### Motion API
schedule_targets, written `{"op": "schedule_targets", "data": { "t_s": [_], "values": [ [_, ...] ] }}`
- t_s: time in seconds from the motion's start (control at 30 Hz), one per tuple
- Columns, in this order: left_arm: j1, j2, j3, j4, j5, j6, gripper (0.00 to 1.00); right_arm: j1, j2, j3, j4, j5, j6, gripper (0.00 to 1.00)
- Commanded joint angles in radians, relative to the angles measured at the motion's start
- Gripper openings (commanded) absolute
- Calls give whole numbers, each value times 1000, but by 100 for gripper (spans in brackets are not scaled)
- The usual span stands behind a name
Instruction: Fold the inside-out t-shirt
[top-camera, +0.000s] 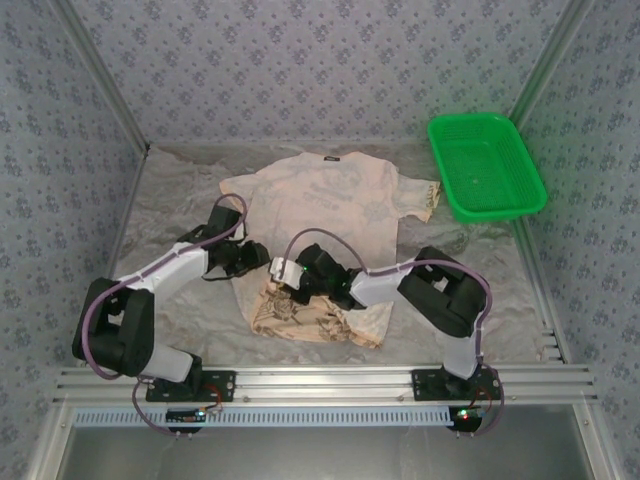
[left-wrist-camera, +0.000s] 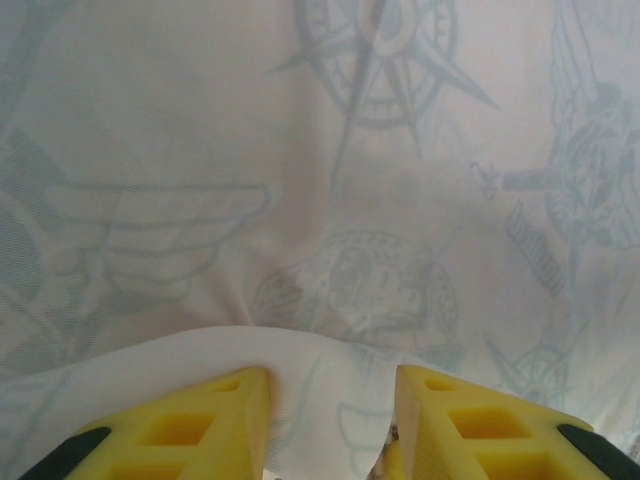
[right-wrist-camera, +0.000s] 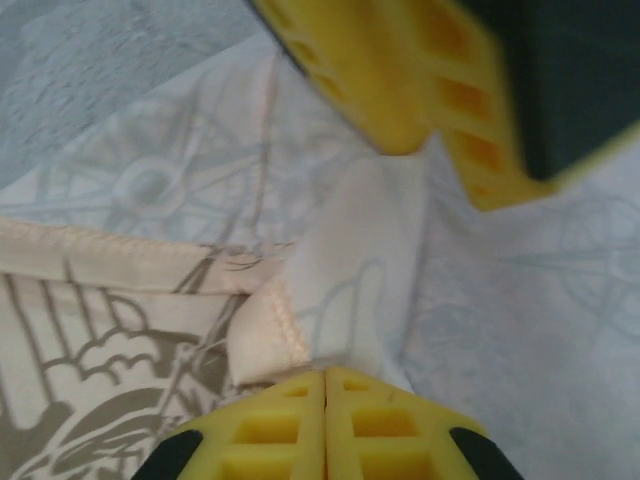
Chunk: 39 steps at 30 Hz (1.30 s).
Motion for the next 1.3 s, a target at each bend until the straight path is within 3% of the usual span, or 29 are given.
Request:
{"op": "schedule_targets", "data": {
  "t_s": [0.0,0.2,0.4,0.53,0.83,0.9,0.97,1.07,1.13,1.27],
  "values": [
    [0,-45,30,-62,7,36,38,-19,-29,-11,41,-11,43,3],
    [-88,-117,-27,-153,-72,56,38,-75,-35,-17,67,-71,196,0],
    [-161,-168,-136,-101,-116,47,38,-172,24,12,57,-101,385,0],
    [-215,-135,-143,-87,-197,80,45,-185,46,38,64,-132,442,0],
    [-341,23,-40,-155,-343,132,46,-172,49,50,62,-134,459,0],
    [-348,50,-23,-166,-370,135,40,-171,47,45,65,-134,462,0],
    [-349,69,-7,-184,-387,142,23,-172,43,38,68,-135,464,0],
    [-350,51,9,-216,-388,157,5,-176,34,30,66,-137,465,0],
    [-349,11,11,-227,-387,161,0,-180,29,27,60,-136,461,0],
    [-350,-56,-14,-231,-418,163,0,-181,29,23,61,-135,459,0]
  ]
}}
